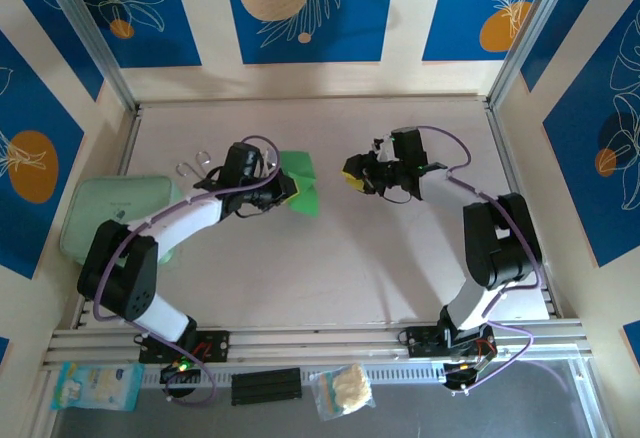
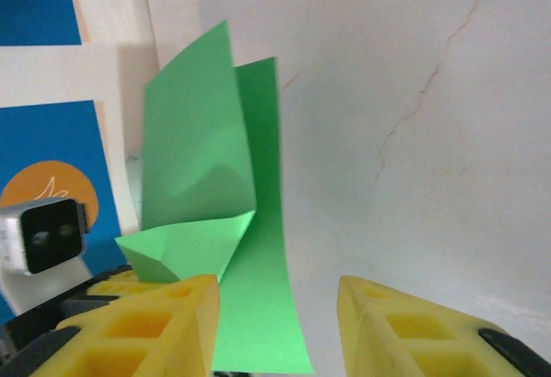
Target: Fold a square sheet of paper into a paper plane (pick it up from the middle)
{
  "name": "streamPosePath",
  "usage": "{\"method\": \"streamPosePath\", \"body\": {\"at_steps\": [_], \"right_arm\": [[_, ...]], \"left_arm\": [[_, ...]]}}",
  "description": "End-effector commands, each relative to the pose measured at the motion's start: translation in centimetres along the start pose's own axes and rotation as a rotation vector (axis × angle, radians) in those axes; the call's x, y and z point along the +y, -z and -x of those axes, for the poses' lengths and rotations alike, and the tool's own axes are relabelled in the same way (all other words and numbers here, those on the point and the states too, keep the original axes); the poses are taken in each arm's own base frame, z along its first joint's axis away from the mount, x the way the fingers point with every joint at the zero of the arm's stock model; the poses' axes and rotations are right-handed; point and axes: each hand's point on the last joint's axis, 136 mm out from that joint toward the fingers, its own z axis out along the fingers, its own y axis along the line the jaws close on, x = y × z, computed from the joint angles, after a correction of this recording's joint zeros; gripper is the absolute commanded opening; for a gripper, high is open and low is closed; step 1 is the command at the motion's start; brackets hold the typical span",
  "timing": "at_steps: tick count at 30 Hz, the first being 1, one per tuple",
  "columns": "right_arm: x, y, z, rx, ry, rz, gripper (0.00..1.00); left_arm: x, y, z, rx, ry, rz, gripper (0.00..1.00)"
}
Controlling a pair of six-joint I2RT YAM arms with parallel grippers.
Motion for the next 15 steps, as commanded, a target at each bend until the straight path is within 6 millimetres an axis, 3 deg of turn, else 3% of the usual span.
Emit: {"method": "streamPosePath", "body": {"at_steps": [1, 4, 9, 12, 15], "right_arm": [[-0.2, 0.8, 0.2, -0.038, 0.047, -0.071, 0.42], [-0.4, 1.1, 0.5, -0.062, 0.06, -0.097, 0.42], [-0.7, 1.6, 0.8, -0.093, 0.071, -0.134, 0.43], [-1.2, 2.2, 0.9, -0.121, 0.069, -0.162, 0.48], [-2.3, 2.8, 1.1, -0.155, 0.036, -0.192, 0.49]], "left_arm": [[3.4, 2.9, -0.3, 0.04, -0.191, 0.315, 0.1], [5.4, 5.3, 1.0, 0.055, -0.34, 0.594, 0.11], [6.3, 7.9, 3.7, 0.058, -0.548, 0.969, 0.11], [6.4, 7.7, 4.8, 0.073, -0.656, 1.143, 0.11], [6.5, 6.3, 5.1, 0.081, -0.718, 1.243, 0.11]]}}
